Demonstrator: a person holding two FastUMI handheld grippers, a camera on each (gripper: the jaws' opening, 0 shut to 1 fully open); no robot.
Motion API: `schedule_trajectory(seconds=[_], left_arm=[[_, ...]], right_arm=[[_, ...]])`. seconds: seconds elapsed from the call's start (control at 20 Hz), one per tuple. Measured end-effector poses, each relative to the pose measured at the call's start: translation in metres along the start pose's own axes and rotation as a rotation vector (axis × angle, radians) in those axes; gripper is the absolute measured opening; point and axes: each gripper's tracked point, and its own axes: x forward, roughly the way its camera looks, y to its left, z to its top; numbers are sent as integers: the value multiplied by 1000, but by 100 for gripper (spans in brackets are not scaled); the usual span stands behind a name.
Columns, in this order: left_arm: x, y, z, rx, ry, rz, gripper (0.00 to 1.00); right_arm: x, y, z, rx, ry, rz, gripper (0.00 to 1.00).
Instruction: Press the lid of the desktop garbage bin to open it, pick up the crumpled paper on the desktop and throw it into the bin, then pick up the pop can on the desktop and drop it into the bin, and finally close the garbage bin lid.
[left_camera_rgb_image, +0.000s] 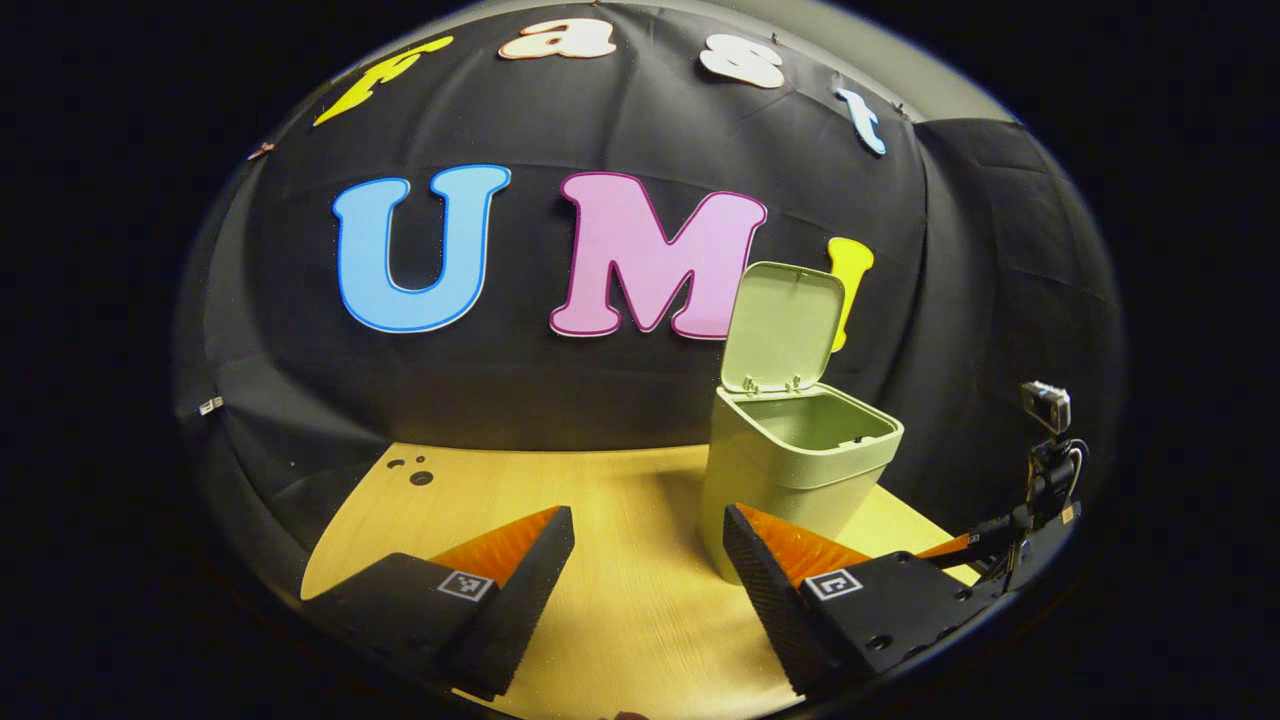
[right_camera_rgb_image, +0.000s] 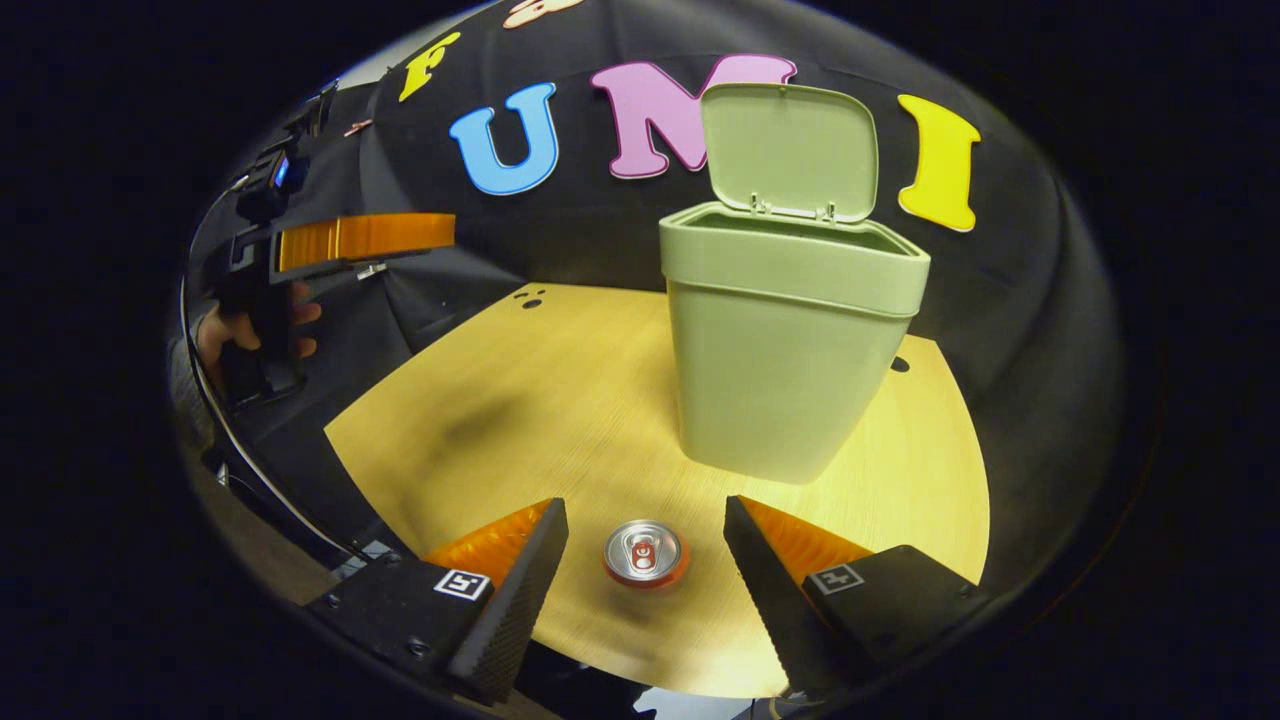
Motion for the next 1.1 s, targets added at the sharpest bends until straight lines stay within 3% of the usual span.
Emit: schedule_trajectory(seconds=[0.7, 1.1], left_arm=[[-12, 20, -22, -4, 43, 52, 96], [-14, 30, -28, -6, 58, 69, 96]], right_arm=[[42, -1, -62, -34, 170, 18, 99], [56, -7, -78, -26, 228, -2, 98]])
